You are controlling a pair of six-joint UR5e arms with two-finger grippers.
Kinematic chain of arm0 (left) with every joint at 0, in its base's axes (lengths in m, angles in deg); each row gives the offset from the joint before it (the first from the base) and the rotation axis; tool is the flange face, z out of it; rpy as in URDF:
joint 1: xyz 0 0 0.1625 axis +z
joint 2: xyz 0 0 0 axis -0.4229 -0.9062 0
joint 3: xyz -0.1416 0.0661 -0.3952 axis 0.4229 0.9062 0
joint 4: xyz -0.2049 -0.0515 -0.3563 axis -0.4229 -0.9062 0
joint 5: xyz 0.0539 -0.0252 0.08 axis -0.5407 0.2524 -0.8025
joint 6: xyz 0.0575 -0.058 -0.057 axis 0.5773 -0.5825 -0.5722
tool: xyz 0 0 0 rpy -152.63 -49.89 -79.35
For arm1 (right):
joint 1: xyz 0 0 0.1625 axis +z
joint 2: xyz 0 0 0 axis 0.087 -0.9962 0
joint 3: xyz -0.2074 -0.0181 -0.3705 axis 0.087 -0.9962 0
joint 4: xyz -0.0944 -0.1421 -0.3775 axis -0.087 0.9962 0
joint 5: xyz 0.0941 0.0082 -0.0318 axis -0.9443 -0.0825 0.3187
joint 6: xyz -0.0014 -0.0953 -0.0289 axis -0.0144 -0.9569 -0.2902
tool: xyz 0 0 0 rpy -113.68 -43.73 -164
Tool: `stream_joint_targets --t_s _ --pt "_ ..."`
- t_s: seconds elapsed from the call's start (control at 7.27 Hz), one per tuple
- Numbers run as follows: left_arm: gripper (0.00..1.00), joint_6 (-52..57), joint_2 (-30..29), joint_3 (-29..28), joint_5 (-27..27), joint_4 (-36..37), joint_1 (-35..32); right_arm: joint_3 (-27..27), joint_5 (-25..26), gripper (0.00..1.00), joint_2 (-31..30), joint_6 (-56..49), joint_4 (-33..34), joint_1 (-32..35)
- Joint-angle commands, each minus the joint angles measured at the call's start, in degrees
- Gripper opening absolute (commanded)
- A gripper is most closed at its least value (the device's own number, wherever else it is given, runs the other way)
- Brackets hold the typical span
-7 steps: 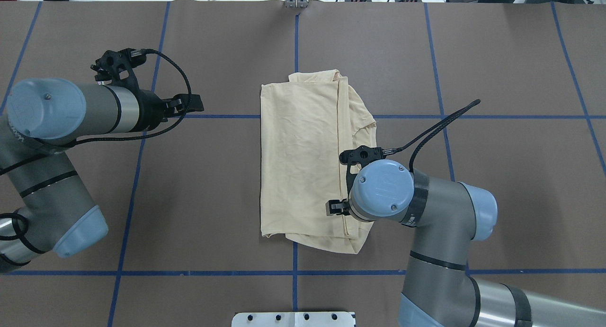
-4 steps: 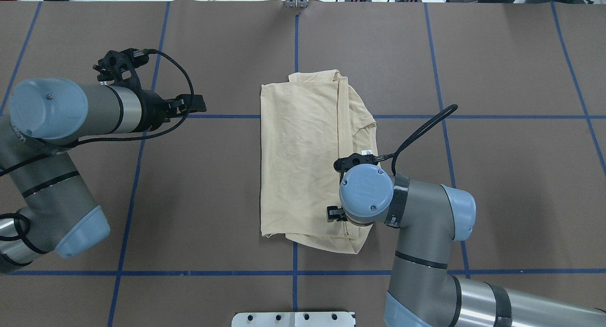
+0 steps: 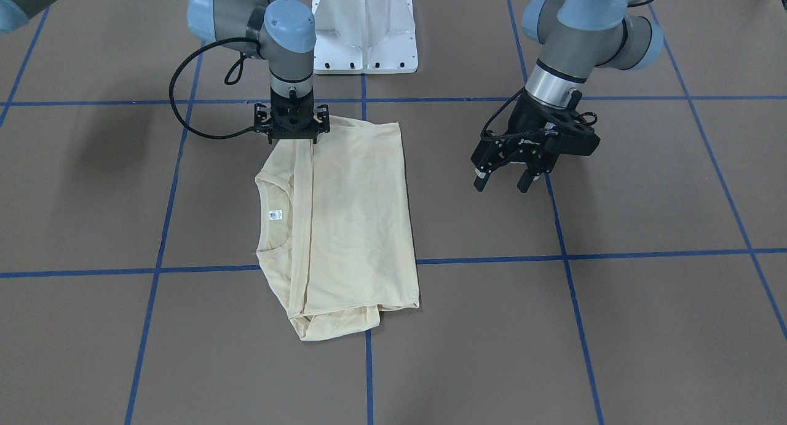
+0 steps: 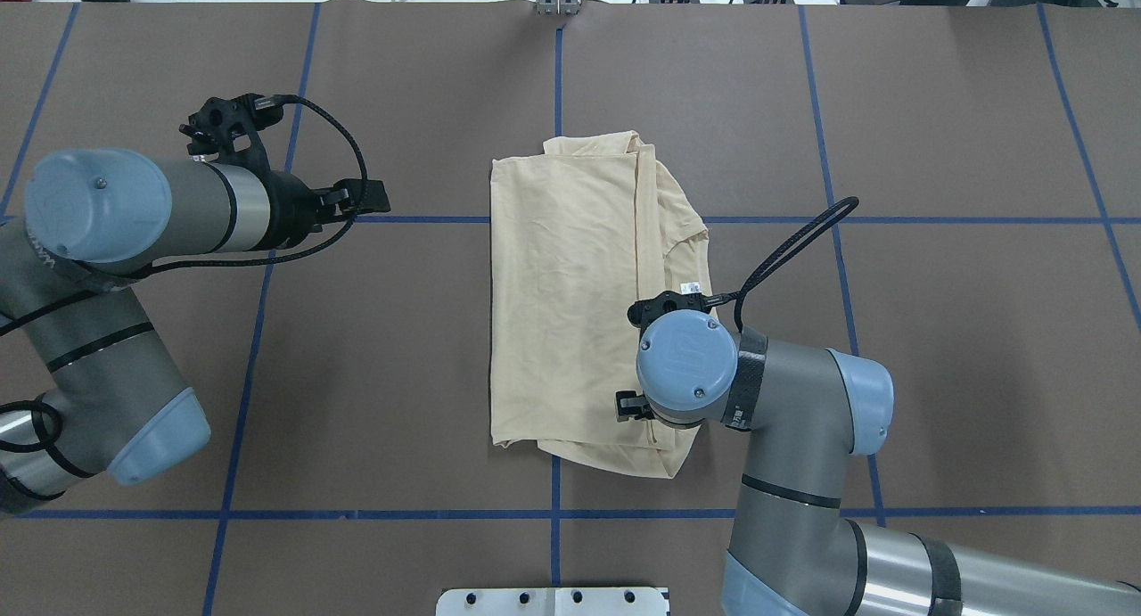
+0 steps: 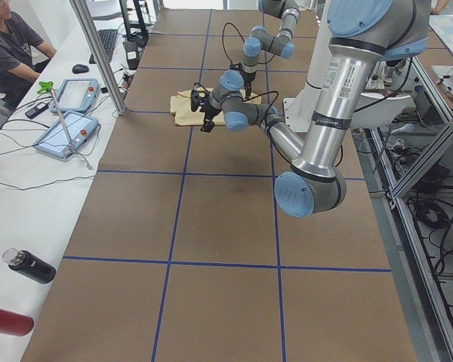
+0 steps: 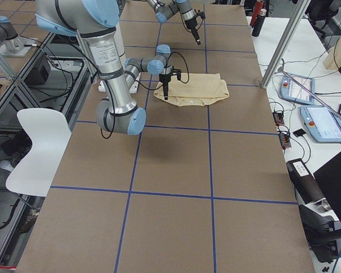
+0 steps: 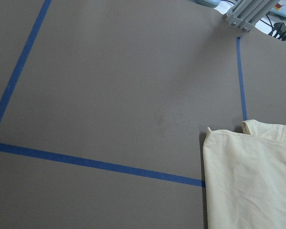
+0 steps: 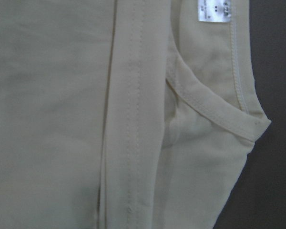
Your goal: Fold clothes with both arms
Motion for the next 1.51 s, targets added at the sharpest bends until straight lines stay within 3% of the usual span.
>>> stream_joint_targets --t_s 0.0,1.38 --pt "1.0 0.0 -0.09 -0.06 0.0 0.0 0.09 0.26 -0.12 1.0 -0.1 0.0 0.01 -0.35" --pt "1.0 -1.67 -1.85 -0.67 0.0 0.09 0.44 1.32 -1.69 1.0 -1.07 -2.72 3.69 -0.01"
